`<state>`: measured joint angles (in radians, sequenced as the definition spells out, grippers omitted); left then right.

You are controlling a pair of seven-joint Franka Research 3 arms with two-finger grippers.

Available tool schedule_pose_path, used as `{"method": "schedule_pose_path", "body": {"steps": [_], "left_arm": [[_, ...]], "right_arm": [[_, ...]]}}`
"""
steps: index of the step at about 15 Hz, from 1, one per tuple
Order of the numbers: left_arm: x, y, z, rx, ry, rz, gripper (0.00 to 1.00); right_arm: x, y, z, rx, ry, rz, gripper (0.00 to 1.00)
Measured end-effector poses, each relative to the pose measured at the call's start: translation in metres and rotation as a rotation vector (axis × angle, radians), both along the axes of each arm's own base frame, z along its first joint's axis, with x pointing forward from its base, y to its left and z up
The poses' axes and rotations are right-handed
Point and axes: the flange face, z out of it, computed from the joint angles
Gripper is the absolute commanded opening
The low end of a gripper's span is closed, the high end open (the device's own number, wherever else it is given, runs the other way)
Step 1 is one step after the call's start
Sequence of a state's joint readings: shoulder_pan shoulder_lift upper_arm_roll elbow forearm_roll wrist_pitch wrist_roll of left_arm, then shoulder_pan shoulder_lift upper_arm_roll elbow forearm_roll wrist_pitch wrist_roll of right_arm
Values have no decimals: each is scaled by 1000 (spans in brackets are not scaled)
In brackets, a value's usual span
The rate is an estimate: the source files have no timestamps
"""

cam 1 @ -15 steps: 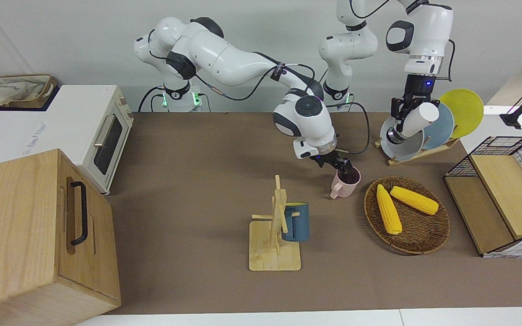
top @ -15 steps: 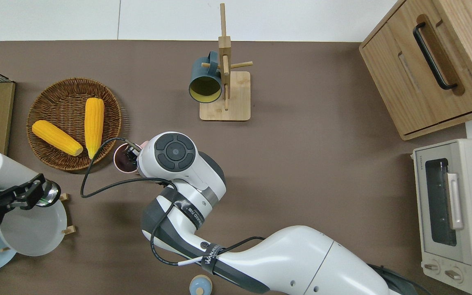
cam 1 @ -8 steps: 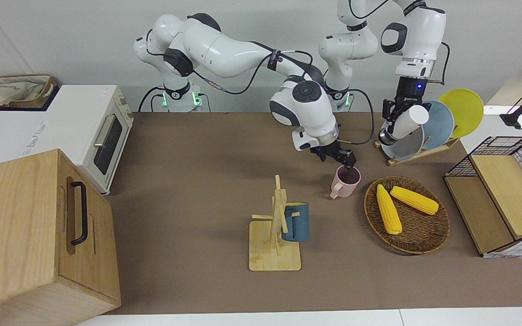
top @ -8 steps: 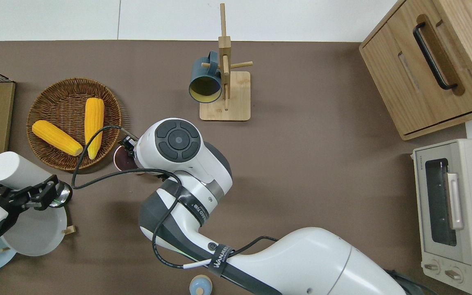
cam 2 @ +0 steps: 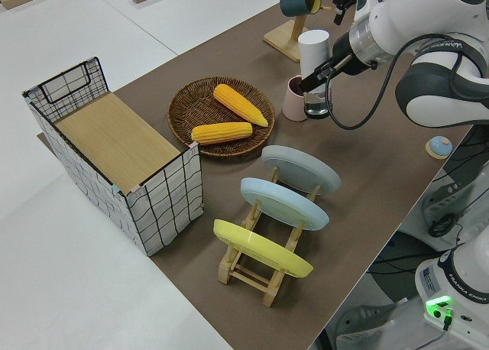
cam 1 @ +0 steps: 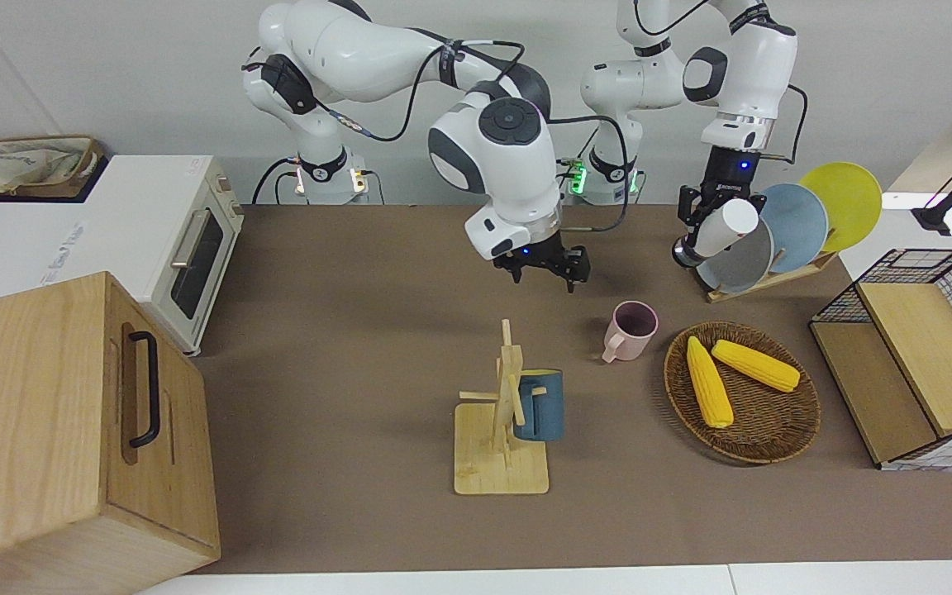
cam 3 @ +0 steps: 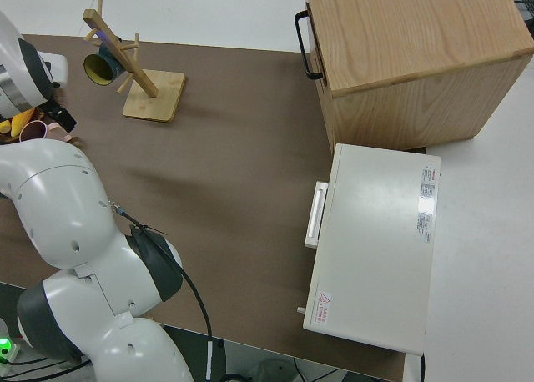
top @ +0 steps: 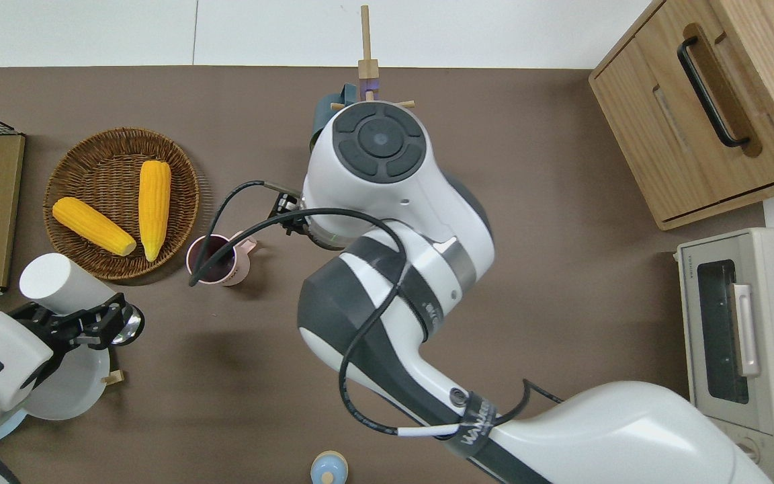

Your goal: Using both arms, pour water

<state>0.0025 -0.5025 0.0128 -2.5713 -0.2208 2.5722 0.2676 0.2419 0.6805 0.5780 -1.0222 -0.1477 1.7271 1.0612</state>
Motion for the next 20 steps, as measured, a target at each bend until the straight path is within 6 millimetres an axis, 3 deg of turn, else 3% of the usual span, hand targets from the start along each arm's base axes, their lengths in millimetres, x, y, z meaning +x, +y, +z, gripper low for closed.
{"method": "schedule_pose_path", "body": {"steps": [5, 12, 17, 20], "left_arm": [[-2, -21, -14, 1, 29, -48, 0], [-9, -48, -30, 6, 62, -108, 0], [-12, -65, -40, 11, 94, -139, 0], [-13, -80, -52, 6, 127, -156, 0]], "right_arm": [[17, -89, 35, -118, -31, 268, 987], [30, -215, 55, -233, -55, 510, 987], [15, -312, 82, -265, -41, 492, 987], [0, -360, 102, -279, -45, 489, 987]]}}
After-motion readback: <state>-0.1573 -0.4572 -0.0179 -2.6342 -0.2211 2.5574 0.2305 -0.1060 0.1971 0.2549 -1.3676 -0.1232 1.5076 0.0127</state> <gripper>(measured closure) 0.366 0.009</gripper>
